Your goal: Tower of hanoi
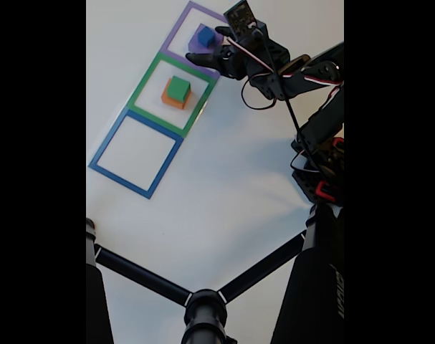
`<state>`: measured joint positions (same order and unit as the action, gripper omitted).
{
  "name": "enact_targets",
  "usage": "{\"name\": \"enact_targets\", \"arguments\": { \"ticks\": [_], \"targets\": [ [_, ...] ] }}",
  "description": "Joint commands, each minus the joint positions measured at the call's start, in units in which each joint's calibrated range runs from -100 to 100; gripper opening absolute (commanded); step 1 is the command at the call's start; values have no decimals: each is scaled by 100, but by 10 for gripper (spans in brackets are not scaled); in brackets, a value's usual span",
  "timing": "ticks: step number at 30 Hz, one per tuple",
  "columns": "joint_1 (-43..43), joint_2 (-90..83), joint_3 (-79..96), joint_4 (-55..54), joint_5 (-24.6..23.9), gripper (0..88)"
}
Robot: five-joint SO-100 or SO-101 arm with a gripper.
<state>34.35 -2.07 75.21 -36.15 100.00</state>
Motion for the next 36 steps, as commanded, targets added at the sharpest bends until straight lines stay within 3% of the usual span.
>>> {"name": "enact_targets", "arguments": {
  "ticks": [1,26,36],
  "targets": [
    [-89,122,-212,-312,0,299],
    [-252,219,-339,-401,0,133],
    [-213,219,-257,-385,0,117]
  ]
}}
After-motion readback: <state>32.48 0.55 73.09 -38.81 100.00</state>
